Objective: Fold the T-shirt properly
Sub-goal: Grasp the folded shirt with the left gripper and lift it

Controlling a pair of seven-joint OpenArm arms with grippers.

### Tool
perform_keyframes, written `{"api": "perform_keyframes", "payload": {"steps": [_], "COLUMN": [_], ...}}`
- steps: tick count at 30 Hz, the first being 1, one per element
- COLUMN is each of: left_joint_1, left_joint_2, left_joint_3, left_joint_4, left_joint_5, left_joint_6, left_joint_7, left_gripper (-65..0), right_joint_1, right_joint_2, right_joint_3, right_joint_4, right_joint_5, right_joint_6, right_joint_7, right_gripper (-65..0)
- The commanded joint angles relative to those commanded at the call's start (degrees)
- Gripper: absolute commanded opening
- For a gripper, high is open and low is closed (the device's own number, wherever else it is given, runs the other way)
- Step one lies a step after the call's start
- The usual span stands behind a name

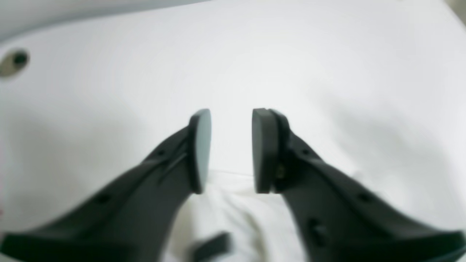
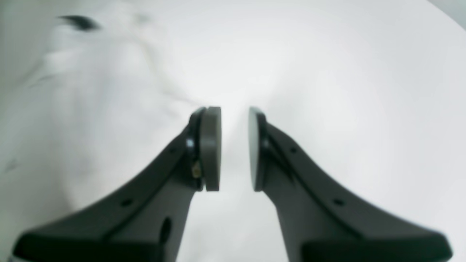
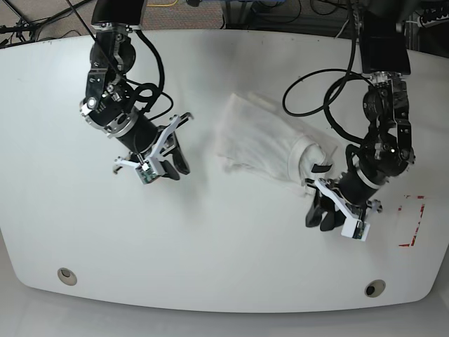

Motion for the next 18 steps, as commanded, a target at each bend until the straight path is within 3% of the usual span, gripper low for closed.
{"api": "perform_keyframes", "payload": {"steps": [3,7,12,13,18], "left_joint_1": [2.8,6.1,9.6,10.7,14.0], "left_joint_2": [2.1,2.7,3.2,4.0,7.3], "left_joint_3": [1.0,6.7,14.3,16.4,21.2], "left_joint_4": [2.0,3.0,2.5,1.8,-1.5], "left_joint_5": [0.0,2.6,10.8,13.5,21.6], "left_joint_6": [6.5,13.5,21.4,23.9,30.2], "left_joint_7": [-1.9,-6.1,-13.2,-15.2,-19.6], "left_gripper": [-27.6,-27.9,-27.9,-27.8,-27.6], "right_joint_1": [-0.1,-1.2,-1.7,-1.8,-1.9], "right_joint_2": [0.0,0.0,0.0,0.0,-0.1], "right_joint_3": [2.2,3.2,3.3,3.3,3.3], "right_joint_4": [0.0,-0.1,-0.3,-0.4,-0.4], "right_joint_5": [0.0,-0.2,-0.3,-0.3,-0.1], "right_joint_6": [0.00,0.00,0.00,0.00,0.00], "right_joint_7": [-0.3,-0.3,-0.3,-0.3,-0.3], "right_gripper": [-53.0,-53.0,-53.1,-53.1,-53.1]}}
